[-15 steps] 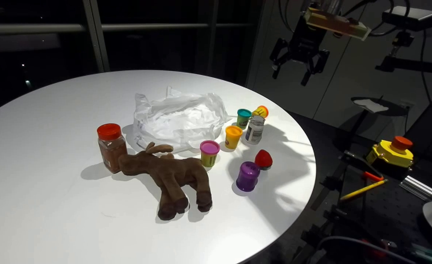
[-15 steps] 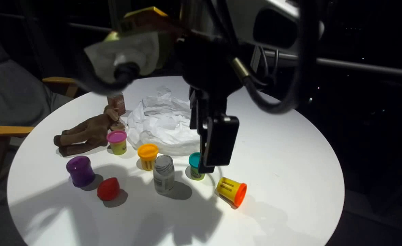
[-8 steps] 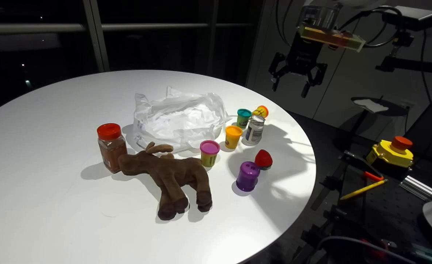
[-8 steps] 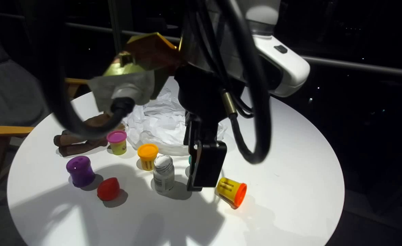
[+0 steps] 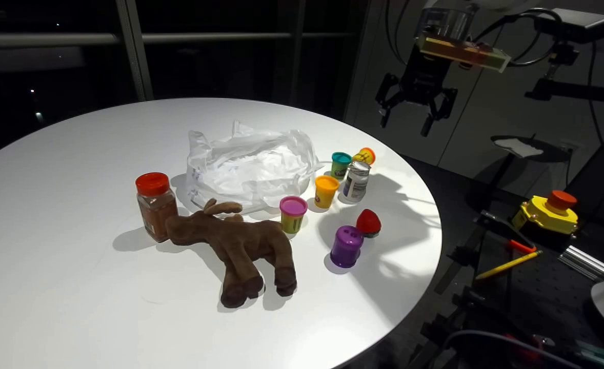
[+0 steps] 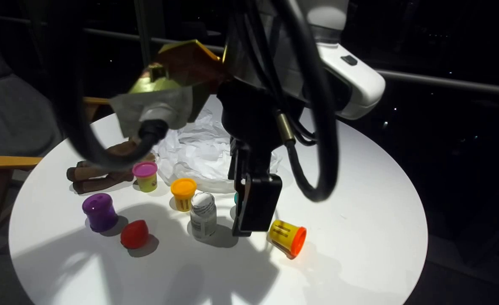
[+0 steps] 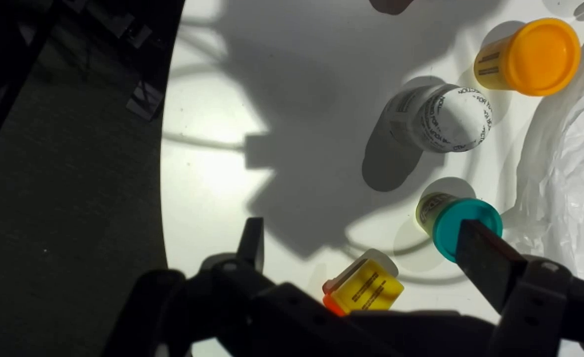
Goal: Put all the objects on the table into the white plastic bag
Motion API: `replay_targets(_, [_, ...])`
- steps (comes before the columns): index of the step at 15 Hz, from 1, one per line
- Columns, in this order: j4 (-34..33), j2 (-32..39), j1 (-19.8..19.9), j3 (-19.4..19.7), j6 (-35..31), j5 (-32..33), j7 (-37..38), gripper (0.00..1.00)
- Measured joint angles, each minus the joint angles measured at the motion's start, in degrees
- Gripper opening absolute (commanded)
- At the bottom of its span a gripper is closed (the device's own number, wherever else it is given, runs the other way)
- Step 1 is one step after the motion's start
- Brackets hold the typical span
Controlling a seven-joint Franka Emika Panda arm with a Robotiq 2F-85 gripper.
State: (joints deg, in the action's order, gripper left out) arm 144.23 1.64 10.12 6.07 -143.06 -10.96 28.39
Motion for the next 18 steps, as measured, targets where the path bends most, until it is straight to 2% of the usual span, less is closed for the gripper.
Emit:
replay_targets(3, [-0.09, 0.72, -0.01, 0.05, -0.67, -0.2, -0.33, 1.0])
replay_targets(7, [-2.35, 3.99, 0.01, 0.36, -4.17, -5.82, -3.9, 1.0])
replay_targets(11, [-6.68, 9.45, 0.08, 0.98, -6.08, -9.73, -5.39, 1.0])
replay_targets(18, [-13.78, 20.97, 0.67, 2.14, -7.62, -11.25, -5.29, 1.0])
